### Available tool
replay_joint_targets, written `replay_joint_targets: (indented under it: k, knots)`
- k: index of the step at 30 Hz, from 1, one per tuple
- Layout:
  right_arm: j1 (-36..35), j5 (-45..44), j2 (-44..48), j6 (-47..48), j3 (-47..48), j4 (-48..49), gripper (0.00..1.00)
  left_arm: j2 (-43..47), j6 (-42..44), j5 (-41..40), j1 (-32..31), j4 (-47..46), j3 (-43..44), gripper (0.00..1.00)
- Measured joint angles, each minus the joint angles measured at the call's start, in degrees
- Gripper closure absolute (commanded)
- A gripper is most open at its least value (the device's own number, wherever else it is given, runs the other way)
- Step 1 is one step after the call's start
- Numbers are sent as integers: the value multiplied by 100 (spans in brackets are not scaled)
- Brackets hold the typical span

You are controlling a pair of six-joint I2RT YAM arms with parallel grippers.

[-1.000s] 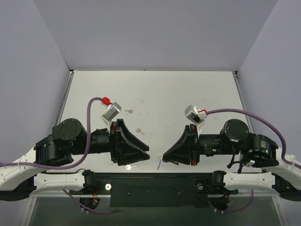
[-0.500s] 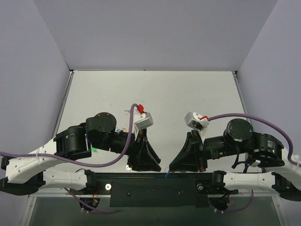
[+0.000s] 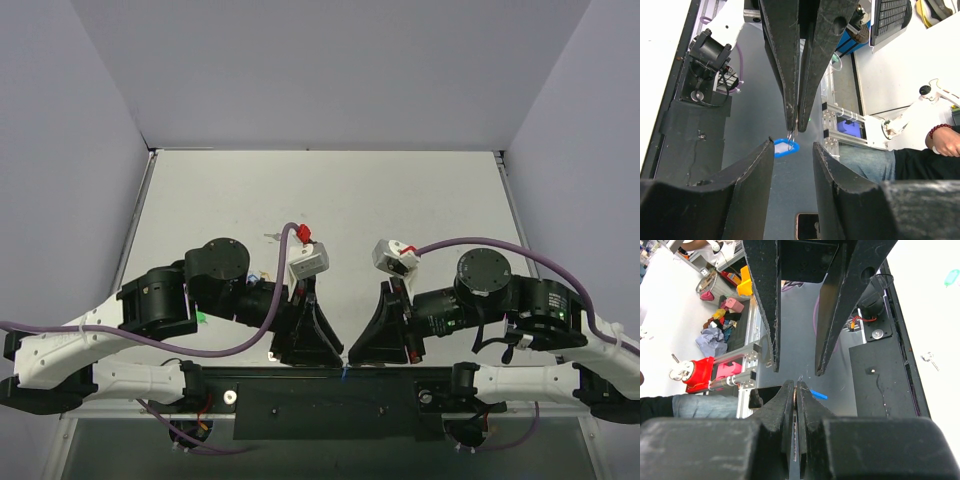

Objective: Remove the keys from the keyring

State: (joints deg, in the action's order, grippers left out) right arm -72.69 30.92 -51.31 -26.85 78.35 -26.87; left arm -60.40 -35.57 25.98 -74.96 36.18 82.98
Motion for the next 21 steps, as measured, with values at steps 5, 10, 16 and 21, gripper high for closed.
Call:
replay_joint_targets:
  k: [5, 10, 16, 21]
  knots:
    - [0, 4, -63, 2, 35, -13, 100, -33, -20, 48, 0, -44, -2, 61]
    - [0, 4, -76, 0, 98, -9, 100, -42, -22, 90, 0, -63, -2, 63]
    - [0, 4, -76, 0, 101, -13, 100, -42, -24, 111, 0, -94, -26, 64]
    - [0, 2, -83, 0, 103, -13, 100, -55, -55, 146, 0, -179, -105, 73]
